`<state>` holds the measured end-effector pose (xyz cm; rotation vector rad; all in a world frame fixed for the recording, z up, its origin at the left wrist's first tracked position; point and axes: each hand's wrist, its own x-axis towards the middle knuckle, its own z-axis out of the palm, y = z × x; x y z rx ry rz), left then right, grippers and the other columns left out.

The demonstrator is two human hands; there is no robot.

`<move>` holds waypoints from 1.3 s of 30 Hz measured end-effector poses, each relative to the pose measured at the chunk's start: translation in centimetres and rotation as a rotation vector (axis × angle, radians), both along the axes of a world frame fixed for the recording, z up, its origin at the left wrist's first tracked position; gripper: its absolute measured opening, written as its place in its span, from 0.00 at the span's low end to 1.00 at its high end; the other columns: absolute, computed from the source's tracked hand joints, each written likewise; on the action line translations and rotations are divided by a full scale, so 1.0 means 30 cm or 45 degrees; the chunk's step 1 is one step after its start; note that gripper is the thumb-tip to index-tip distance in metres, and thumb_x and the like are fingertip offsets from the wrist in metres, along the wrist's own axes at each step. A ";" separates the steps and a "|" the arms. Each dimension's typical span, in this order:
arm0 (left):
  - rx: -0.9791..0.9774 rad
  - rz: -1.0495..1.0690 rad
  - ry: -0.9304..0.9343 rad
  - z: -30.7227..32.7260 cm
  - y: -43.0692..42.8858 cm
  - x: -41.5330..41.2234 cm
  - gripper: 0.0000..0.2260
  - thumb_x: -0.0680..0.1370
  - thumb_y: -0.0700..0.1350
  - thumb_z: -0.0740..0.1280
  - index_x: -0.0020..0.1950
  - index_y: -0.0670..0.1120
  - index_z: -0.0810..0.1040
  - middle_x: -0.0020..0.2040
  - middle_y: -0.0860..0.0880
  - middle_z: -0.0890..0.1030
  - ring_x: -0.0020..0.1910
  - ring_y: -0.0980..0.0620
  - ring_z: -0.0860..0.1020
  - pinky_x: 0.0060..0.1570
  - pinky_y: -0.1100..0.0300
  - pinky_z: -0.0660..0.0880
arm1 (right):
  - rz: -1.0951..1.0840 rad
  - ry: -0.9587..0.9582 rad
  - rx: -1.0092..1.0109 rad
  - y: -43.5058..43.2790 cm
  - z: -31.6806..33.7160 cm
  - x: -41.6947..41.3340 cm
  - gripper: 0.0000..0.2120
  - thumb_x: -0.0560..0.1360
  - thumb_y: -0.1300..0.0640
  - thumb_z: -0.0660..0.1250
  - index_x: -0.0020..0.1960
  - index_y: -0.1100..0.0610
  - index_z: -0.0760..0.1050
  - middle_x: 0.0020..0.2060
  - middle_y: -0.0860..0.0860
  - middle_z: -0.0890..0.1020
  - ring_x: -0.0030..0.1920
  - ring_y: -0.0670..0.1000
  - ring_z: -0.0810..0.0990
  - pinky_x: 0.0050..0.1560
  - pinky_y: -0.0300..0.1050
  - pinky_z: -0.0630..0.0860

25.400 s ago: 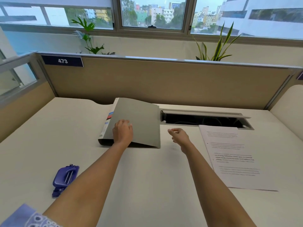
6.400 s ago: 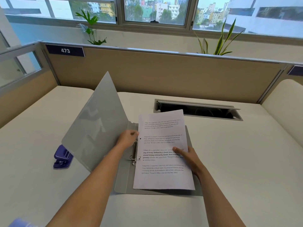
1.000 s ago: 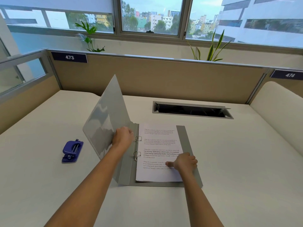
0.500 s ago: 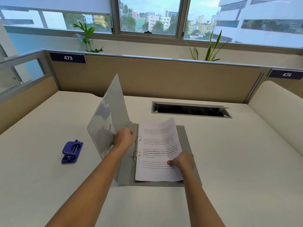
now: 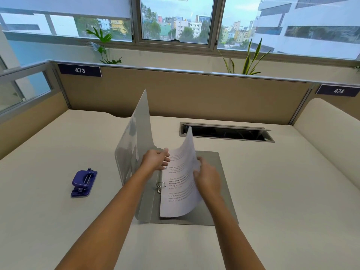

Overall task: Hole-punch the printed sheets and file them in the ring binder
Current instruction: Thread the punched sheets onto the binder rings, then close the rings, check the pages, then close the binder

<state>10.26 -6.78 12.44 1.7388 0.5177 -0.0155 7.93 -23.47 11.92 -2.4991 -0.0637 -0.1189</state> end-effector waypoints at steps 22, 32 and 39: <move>0.853 0.062 -0.025 0.123 0.030 -0.031 0.09 0.78 0.42 0.63 0.39 0.41 0.78 0.40 0.42 0.78 0.34 0.50 0.74 0.36 0.61 0.69 | 0.171 0.292 0.029 -0.011 -0.157 0.009 0.25 0.81 0.43 0.51 0.73 0.54 0.61 0.71 0.53 0.68 0.69 0.54 0.68 0.67 0.50 0.65; 1.918 0.083 0.198 0.226 0.149 -0.002 0.14 0.77 0.46 0.60 0.59 0.42 0.78 0.62 0.44 0.75 0.64 0.44 0.70 0.69 0.50 0.59 | 0.088 0.243 -0.473 -0.122 -0.374 -0.027 0.34 0.76 0.34 0.35 0.77 0.49 0.47 0.78 0.52 0.47 0.77 0.54 0.45 0.76 0.54 0.45; 2.108 0.071 0.360 0.190 0.185 -0.047 0.15 0.78 0.45 0.60 0.61 0.44 0.77 0.68 0.44 0.71 0.74 0.43 0.56 0.69 0.33 0.40 | 0.100 0.172 -0.504 -0.160 -0.392 0.020 0.61 0.51 0.32 0.09 0.77 0.46 0.47 0.78 0.50 0.48 0.77 0.51 0.45 0.75 0.52 0.42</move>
